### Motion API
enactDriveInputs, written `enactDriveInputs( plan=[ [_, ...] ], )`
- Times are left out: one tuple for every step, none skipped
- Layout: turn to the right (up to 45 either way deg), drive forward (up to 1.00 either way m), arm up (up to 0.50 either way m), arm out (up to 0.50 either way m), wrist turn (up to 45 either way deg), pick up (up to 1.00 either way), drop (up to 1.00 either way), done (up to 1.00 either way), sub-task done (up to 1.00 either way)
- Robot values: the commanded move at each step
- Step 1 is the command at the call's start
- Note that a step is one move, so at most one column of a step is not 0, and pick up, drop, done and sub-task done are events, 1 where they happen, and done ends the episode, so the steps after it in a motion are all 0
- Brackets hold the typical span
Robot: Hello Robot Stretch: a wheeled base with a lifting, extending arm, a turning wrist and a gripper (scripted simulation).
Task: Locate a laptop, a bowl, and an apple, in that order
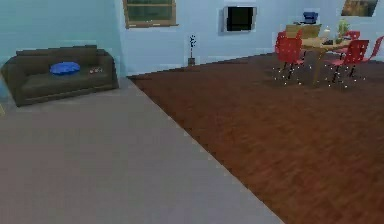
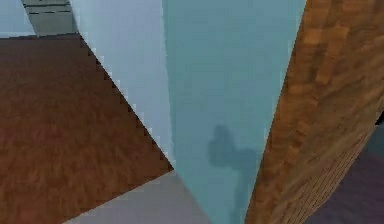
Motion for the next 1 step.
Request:
enactDriveInputs(
  plan=[
    [15.0, 0.00, 0.00, 0.00, 0.0, 0.00, 0.00, 0.00, 0.00]
  ],
)
